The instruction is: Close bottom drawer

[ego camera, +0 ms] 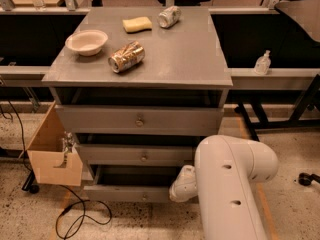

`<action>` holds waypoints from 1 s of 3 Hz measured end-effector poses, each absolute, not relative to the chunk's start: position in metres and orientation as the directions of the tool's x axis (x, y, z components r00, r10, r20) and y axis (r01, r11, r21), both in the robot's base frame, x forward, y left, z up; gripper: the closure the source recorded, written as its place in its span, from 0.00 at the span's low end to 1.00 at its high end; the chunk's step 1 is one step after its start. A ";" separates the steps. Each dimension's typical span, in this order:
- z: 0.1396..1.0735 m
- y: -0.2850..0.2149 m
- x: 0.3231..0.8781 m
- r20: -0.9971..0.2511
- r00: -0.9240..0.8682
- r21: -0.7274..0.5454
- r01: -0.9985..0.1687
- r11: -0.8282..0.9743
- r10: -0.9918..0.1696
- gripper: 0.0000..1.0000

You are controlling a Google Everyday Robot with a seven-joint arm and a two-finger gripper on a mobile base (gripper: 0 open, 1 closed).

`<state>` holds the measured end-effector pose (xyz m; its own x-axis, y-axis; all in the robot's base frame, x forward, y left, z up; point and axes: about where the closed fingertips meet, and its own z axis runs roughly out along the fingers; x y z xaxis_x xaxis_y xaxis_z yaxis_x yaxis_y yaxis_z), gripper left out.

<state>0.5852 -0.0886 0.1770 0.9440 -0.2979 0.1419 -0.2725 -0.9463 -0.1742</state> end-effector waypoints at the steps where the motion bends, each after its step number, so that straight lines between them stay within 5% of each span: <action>1: 0.177 -0.089 0.586 0.146 0.944 -0.175 -0.270 -0.947 -0.297 1.00; 3: 0.177 -0.092 0.598 0.182 0.941 -0.178 -0.253 -0.951 -0.284 1.00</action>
Offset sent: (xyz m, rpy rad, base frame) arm 0.0546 -0.0040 0.0039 -0.0477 -0.2268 0.0660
